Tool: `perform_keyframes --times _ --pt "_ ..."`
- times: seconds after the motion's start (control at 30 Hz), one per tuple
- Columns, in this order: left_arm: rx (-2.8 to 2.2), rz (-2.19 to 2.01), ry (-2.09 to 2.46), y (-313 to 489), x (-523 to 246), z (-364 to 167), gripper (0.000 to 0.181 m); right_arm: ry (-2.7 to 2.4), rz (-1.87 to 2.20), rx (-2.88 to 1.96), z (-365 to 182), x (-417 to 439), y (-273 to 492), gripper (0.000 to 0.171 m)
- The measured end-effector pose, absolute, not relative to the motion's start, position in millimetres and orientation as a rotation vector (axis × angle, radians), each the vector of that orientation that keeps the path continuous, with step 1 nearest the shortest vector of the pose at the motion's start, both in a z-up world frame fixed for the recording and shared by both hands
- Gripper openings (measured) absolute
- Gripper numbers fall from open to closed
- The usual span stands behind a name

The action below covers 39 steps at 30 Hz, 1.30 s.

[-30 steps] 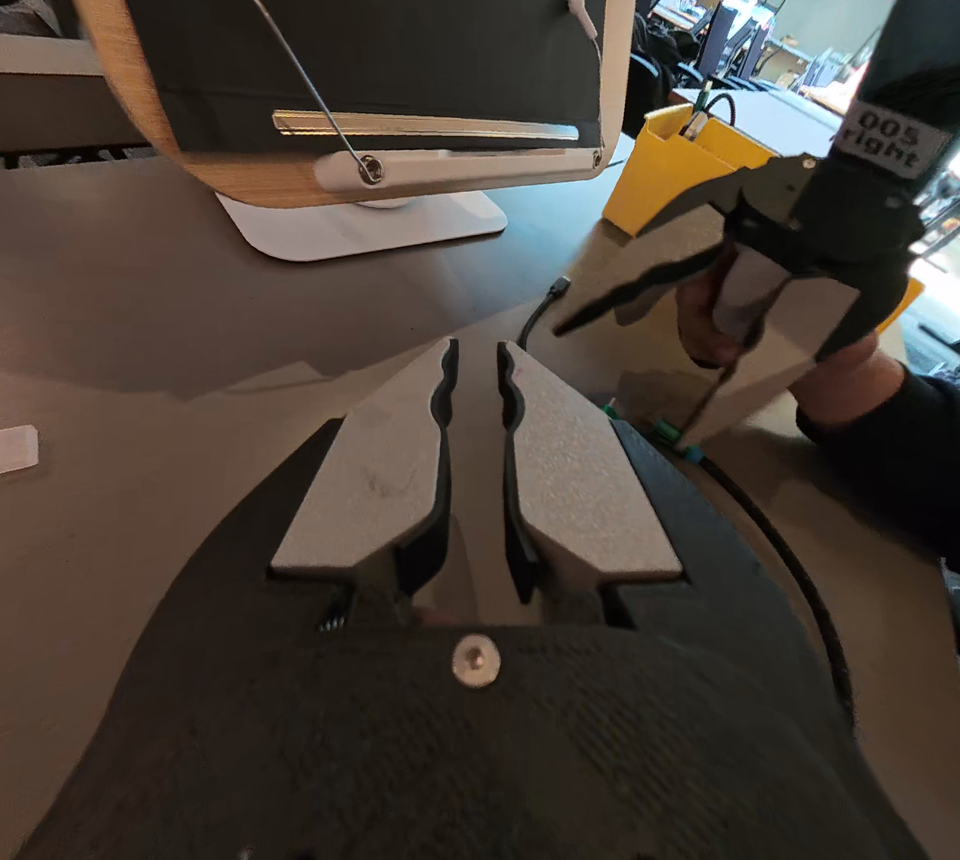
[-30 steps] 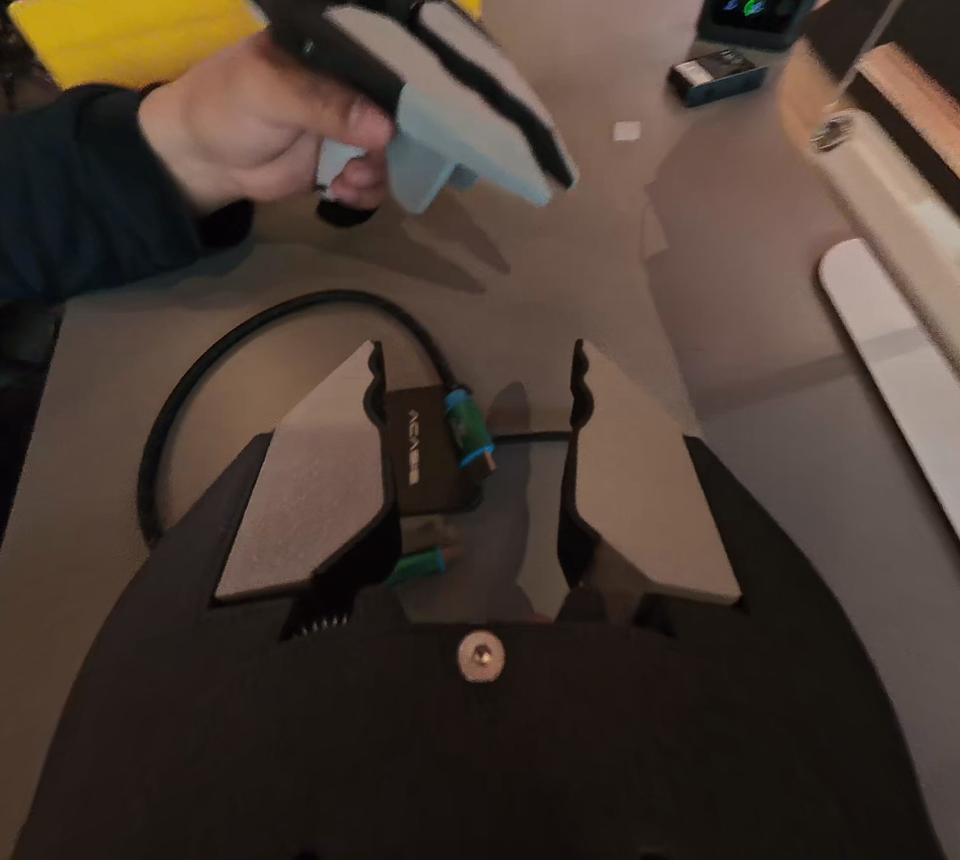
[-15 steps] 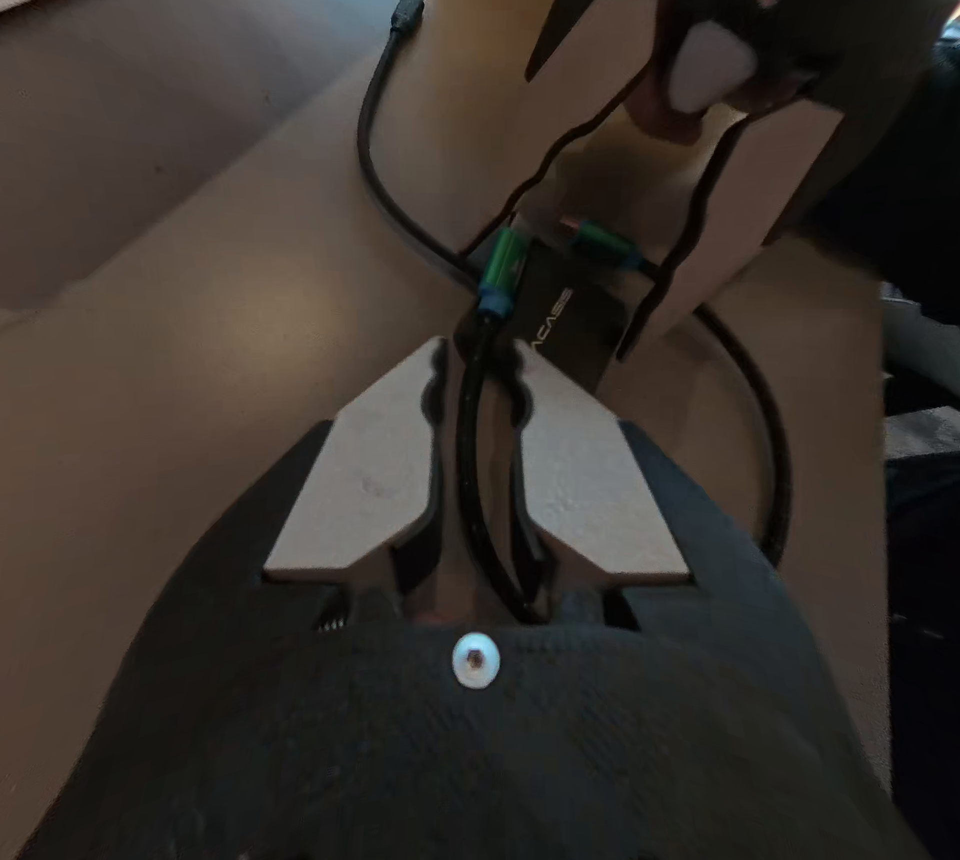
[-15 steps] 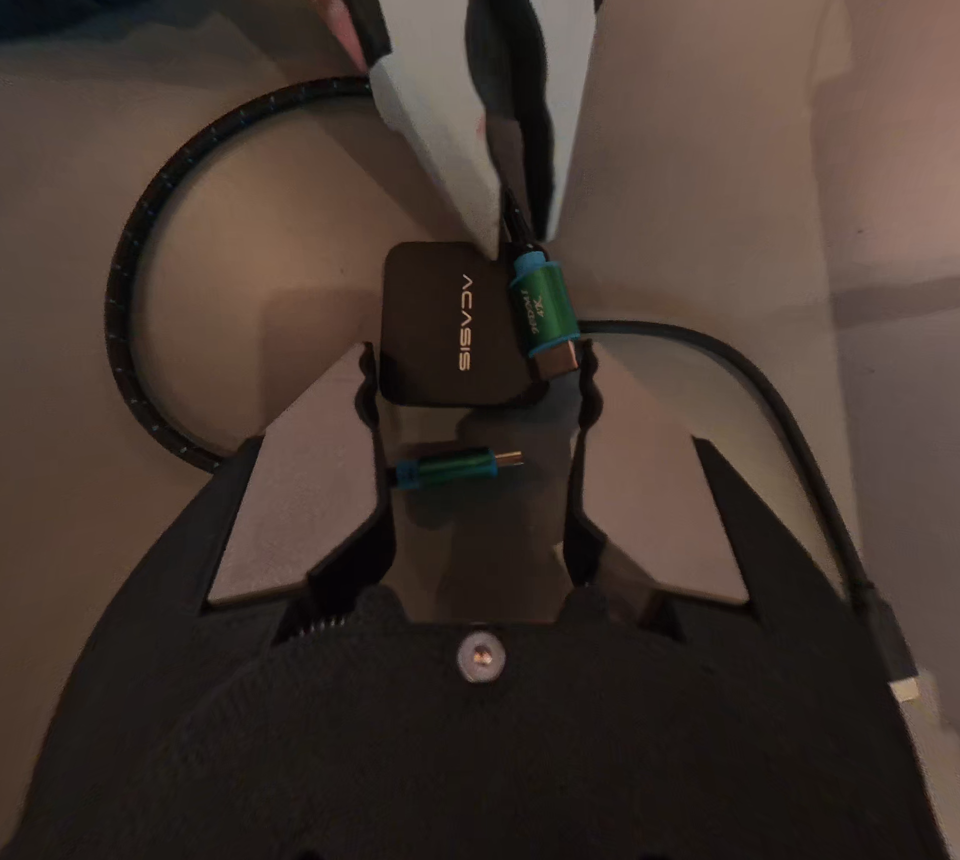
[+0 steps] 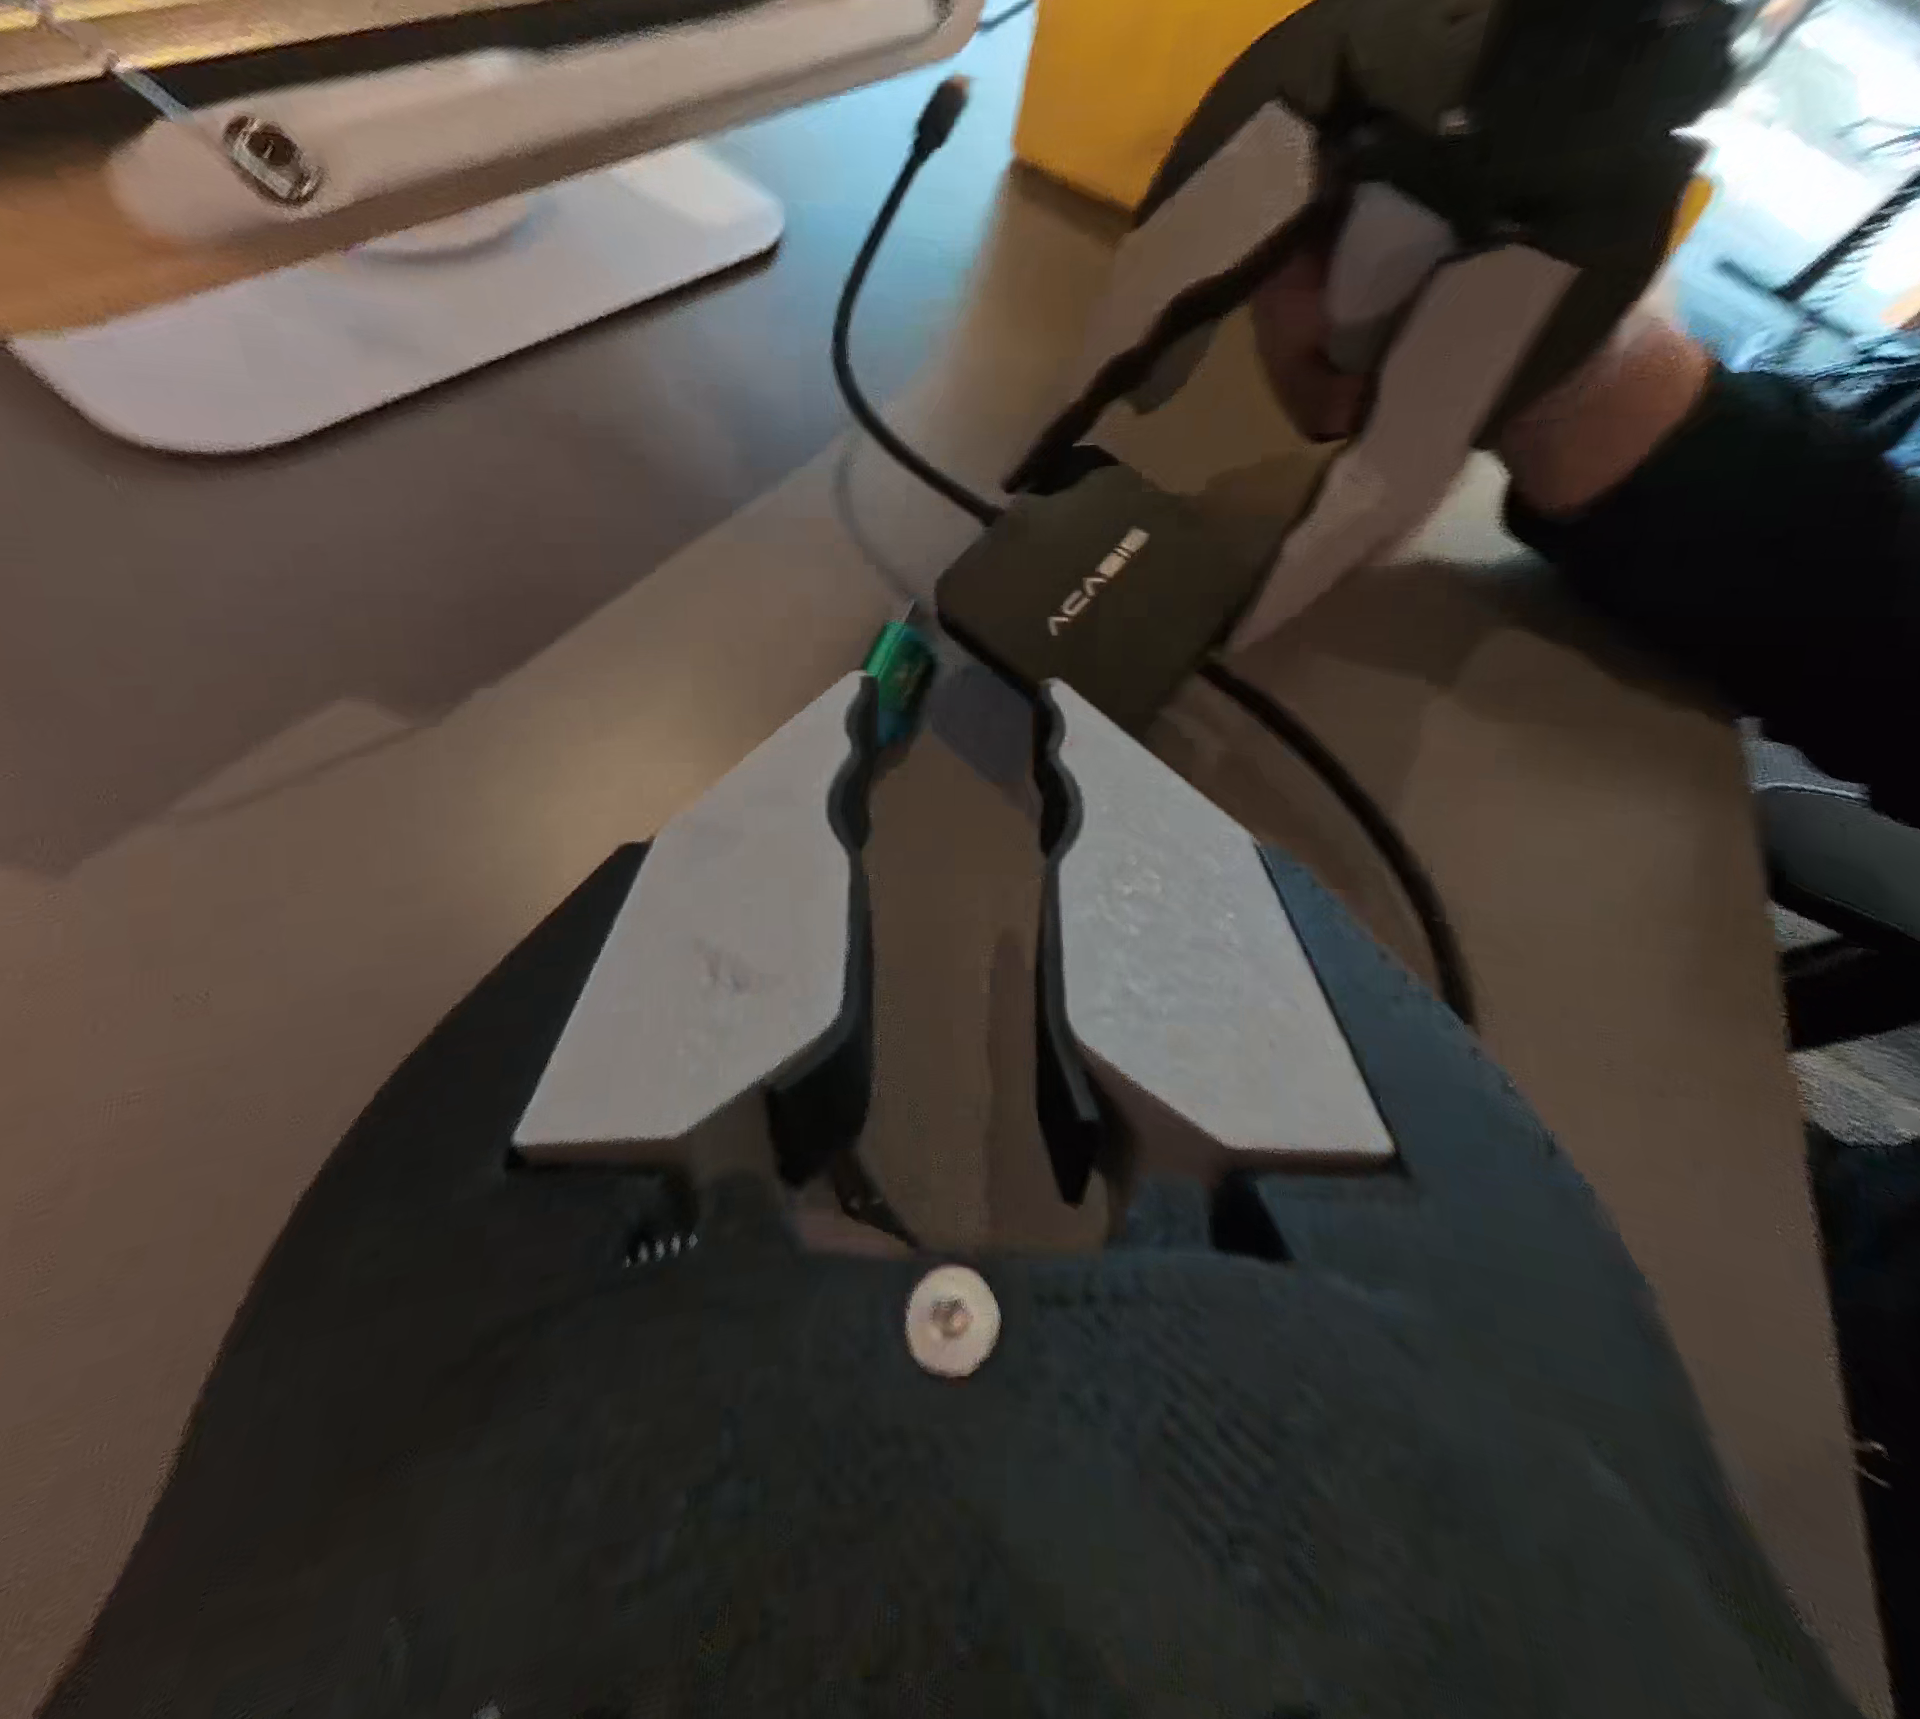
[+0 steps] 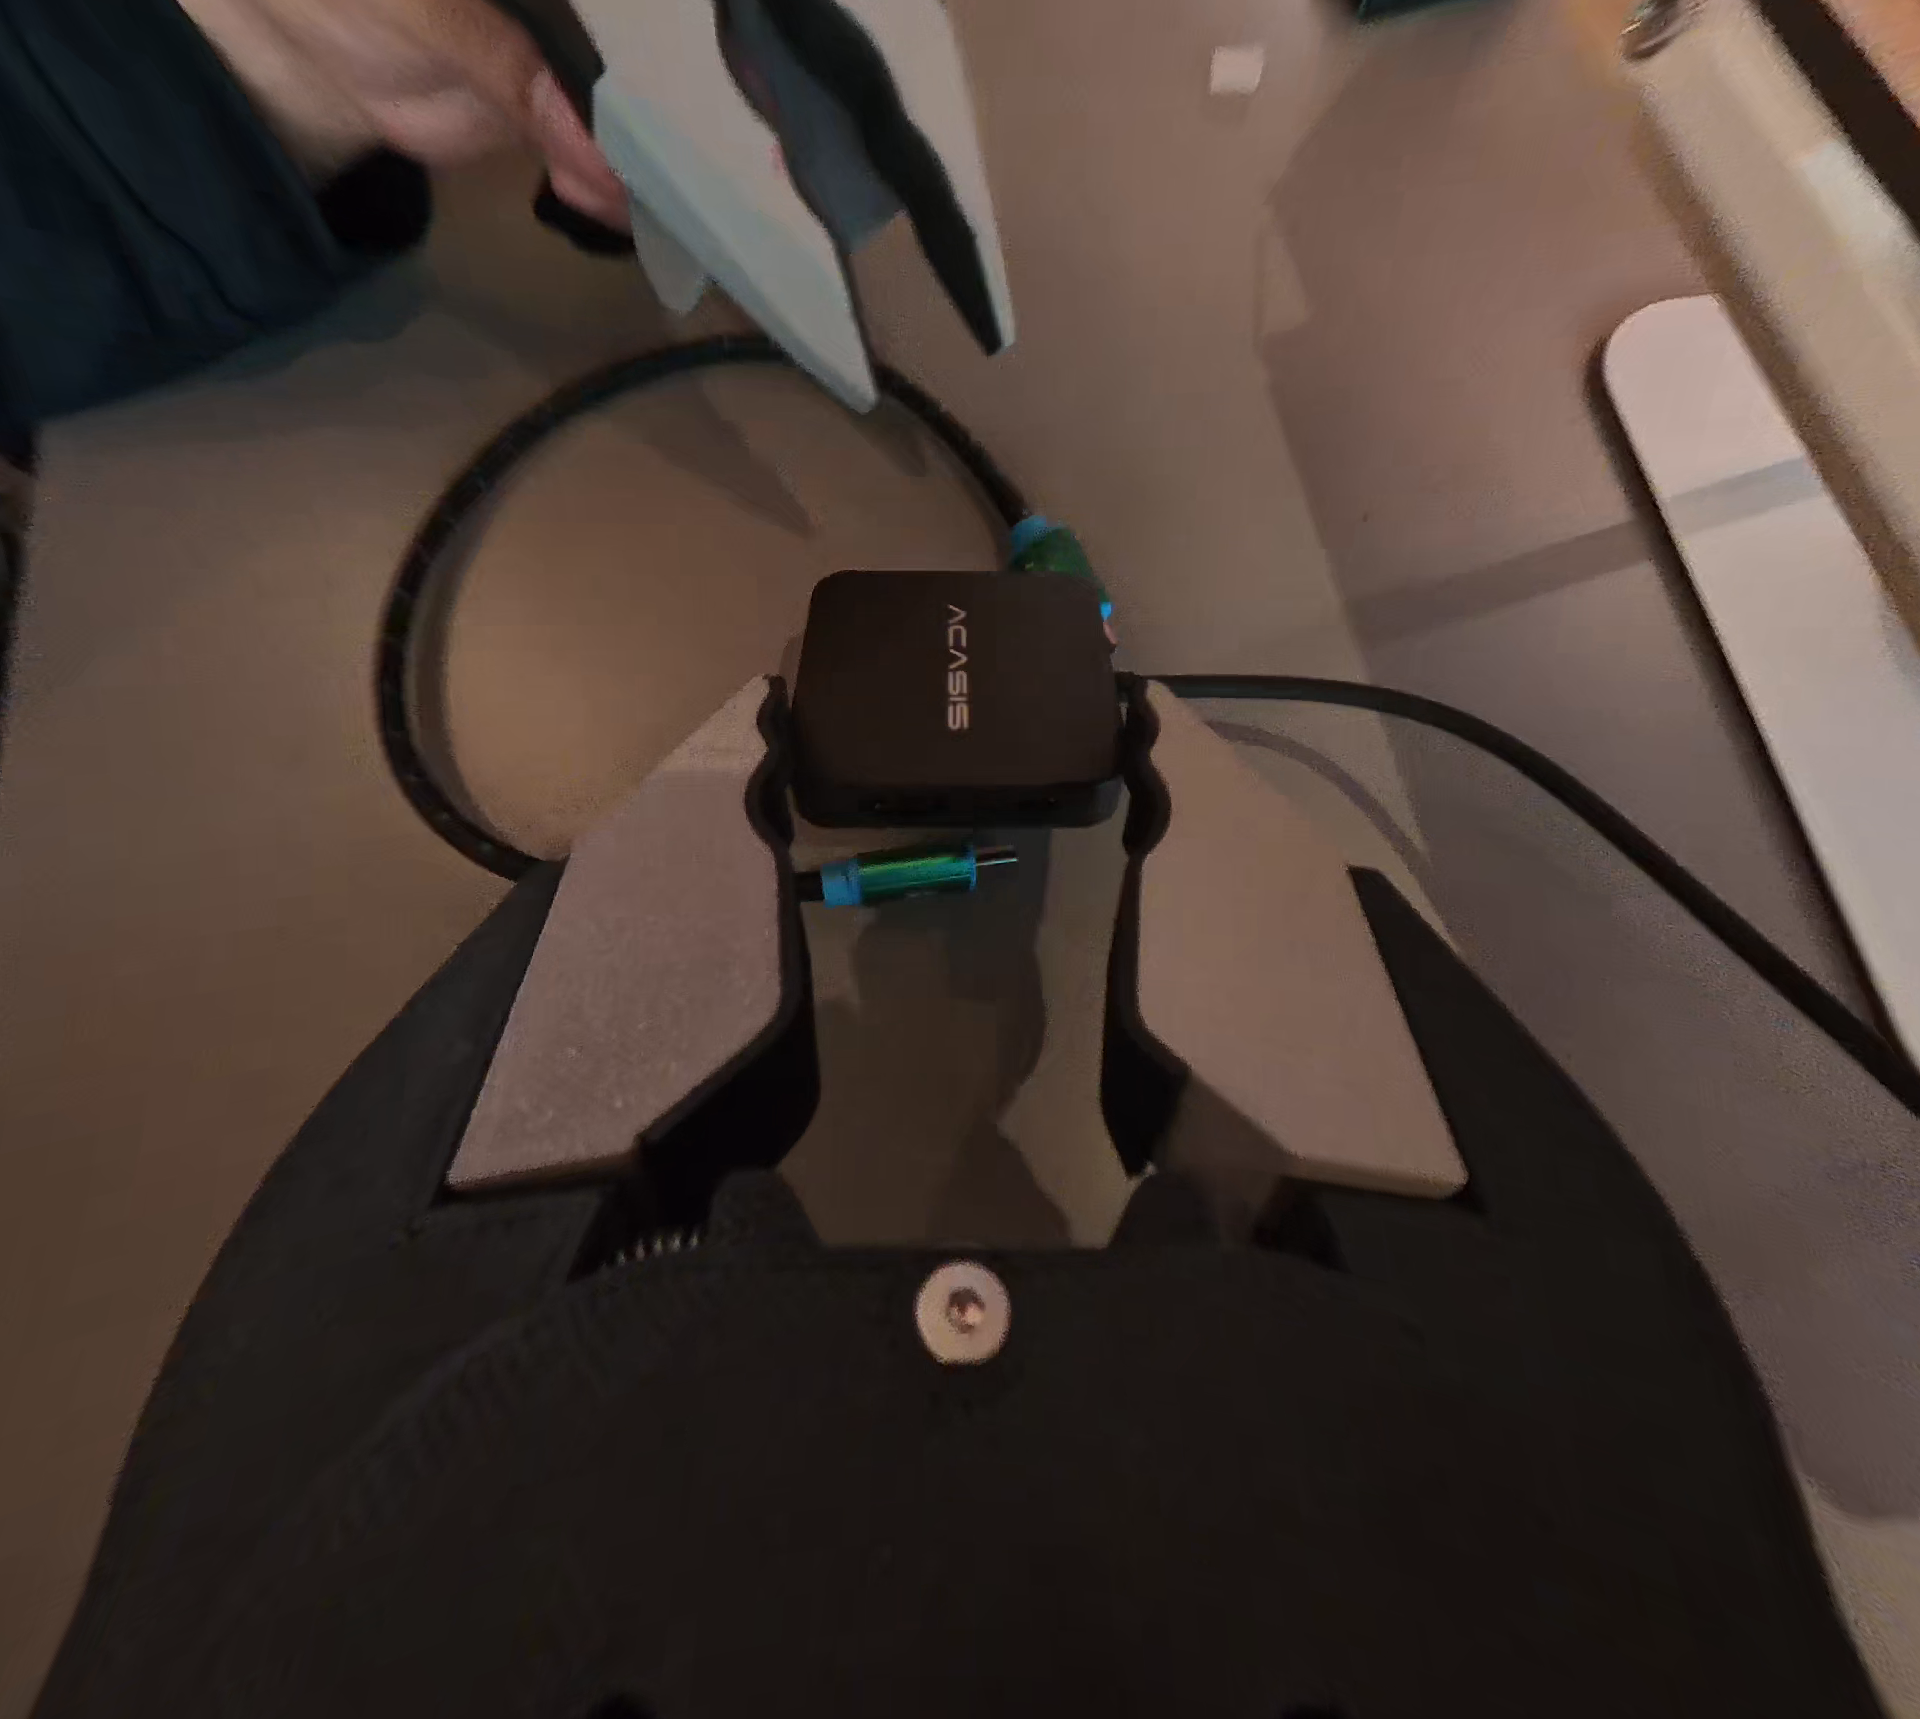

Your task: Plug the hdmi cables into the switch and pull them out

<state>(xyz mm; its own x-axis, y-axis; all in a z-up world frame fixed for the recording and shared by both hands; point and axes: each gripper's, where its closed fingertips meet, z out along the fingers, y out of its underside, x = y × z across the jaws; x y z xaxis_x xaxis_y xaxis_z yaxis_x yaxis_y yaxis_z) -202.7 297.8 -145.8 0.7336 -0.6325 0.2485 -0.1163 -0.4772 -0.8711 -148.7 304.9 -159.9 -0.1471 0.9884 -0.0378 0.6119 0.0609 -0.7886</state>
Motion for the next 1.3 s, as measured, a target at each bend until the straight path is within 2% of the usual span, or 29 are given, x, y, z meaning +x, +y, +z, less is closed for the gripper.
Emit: perform_keyframes --times 0.03,0.2,0.33,0.37,0.53,0.63,0.67,0.7,0.73,0.77,0.87,0.93,1.0,1.03,1.1,1.2,1.3 --pt "-1.976 -0.727 0.574 296.0 -199.9 -140.7 0.027 -1.781 0.972 -1.596 -153.0 -147.0 306.7 0.062" --pt "-1.964 -0.772 0.641 291.6 -187.5 -143.3 0.04 -1.642 1.22 -1.565 -122.3 -143.7 307.5 0.062" --pt "-1.865 -0.499 0.771 296.9 -178.3 -138.3 0.063 -1.6 1.375 -1.52 -106.5 -143.1 300.1 0.062" --pt "-1.81 -0.425 0.791 297.8 -175.1 -131.7 0.064 -1.593 1.407 -1.514 -104.2 -143.1 298.5 0.062" --pt "-1.53 -0.1 0.928 290.3 -157.5 -113.1 0.051 -1.603 1.539 -1.469 -99.3 -145.0 286.8 0.062" --pt "-1.396 0.127 1.0 289.1 -155.8 -111.4 0.025 -1.655 1.585 -1.469 -104.3 -147.7 275.9 0.062" --pt "-1.411 0.19 1.033 291.5 -158.6 -116.1 0.023 -1.662 1.565 -1.486 -107.9 -148.7 277.2 0.062" --pt "-1.452 0.225 1.04 295.2 -162.2 -121.0 0.022 -1.654 1.532 -1.503 -110.4 -149.5 281.5 0.057" --pt "-1.496 0.272 1.017 300.9 -169.2 -123.8 0.018 -1.641 1.505 -1.501 -110.2 -148.7 285.9 0.031" --pt "-1.532 0.324 0.995 306.6 -177.6 -126.5 0.017 -1.613 1.475 -1.496 -108.0 -147.4 291.9 0.032" --pt "-1.573 0.42 0.96 313.1 -195.3 -128.3 0.014 -1.534 1.304 -1.501 -103.2 -145.0 311.6 0.054" --pt "-1.585 0.472 0.95 314.4 -200.6 -127.1 0.013 -1.534 1.247 -1.442 -95.9 -148.8 306.2 0.059" --pt "-1.582 0.476 0.961 313.6 -196.7 -126.7 0.012 -1.566 1.193 -1.365 -91.3 -158.4 290.7 0.076" --pt "-1.585 0.464 0.965 312.7 -193.5 -126.9 0.012 -1.609 1.157 -1.329 -93.0 -163.3 280.5 0.076" --pt "-1.574 0.422 0.969 309.7 -186.0 -124.4 0.012 -1.668 0.995 -1.303 -104.1 -172.1 274.8 0.067" --pt "-1.553 0.377 1.006 303.1 -178.0 -122.4 0.013 -1.647 0.656 -1.282 -116.6 -174.2 296.0 0.035" --pt "-1.49 0.273 1.002 295.4 -168.9 -112.1 0.013 -1.66 0.637 -1.211 -107.6 -166.7 292.9 0.03"
